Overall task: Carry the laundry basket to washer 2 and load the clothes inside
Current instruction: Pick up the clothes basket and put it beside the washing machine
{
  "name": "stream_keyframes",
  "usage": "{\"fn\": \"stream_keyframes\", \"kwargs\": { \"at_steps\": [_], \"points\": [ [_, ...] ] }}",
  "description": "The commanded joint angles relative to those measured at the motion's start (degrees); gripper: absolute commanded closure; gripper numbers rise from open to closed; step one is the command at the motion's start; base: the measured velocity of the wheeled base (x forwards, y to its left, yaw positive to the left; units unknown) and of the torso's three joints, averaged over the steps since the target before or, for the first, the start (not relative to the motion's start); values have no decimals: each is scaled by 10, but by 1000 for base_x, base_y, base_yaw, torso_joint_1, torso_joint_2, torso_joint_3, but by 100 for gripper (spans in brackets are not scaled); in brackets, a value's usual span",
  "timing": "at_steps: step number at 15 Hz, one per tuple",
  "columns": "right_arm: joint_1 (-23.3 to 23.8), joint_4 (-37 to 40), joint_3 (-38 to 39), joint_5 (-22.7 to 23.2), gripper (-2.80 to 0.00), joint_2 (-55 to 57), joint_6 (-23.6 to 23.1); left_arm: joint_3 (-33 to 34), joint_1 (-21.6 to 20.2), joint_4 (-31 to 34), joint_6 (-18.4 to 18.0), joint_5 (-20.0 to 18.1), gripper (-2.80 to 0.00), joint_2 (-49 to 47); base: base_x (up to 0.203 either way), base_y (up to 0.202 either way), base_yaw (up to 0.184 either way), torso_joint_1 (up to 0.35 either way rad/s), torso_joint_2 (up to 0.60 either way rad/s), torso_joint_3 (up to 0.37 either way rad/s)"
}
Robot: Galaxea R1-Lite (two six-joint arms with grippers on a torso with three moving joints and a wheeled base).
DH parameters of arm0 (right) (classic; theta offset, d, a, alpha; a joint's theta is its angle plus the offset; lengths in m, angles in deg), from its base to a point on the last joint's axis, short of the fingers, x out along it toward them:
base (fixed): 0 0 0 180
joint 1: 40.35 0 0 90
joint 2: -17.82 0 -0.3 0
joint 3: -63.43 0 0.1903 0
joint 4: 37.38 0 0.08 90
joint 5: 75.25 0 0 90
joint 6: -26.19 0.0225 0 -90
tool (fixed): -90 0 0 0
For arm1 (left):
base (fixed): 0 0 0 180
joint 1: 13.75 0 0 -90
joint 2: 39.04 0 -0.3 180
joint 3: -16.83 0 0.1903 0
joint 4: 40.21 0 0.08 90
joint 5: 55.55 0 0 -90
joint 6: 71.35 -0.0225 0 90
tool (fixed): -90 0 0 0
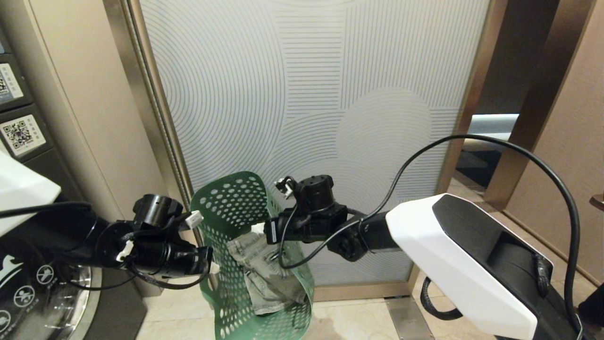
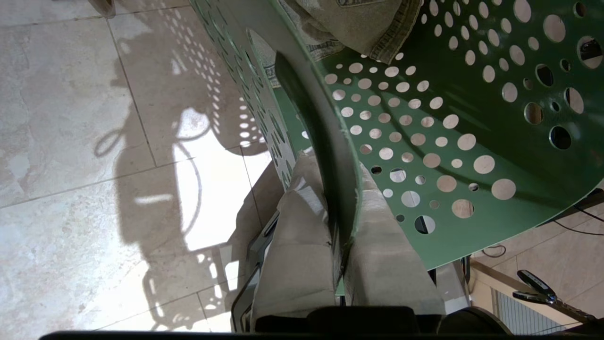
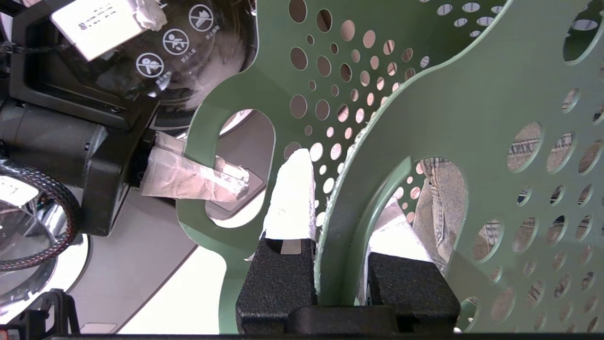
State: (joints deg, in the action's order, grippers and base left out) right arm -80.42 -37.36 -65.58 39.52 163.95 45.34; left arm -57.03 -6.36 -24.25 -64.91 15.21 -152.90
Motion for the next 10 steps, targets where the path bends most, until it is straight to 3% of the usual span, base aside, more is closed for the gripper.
{"fn": "stream_keyframes", "kwargs": {
  "at_steps": [1,4,10],
  "points": [
    [0,-1,1,1,0,3,1,0,0,-1,1,-1,0,-4,0,0,0,0,0,0],
    [0,-2,-2,-2,0,7,2,0,0,-1,1,-2,0,-6,1,-3,22,1,1,2],
    [0,-2,-4,-2,0,11,2,-1,0,-1,1,-2,0,-11,2,-6,164,2,2,3]
  ]
}}
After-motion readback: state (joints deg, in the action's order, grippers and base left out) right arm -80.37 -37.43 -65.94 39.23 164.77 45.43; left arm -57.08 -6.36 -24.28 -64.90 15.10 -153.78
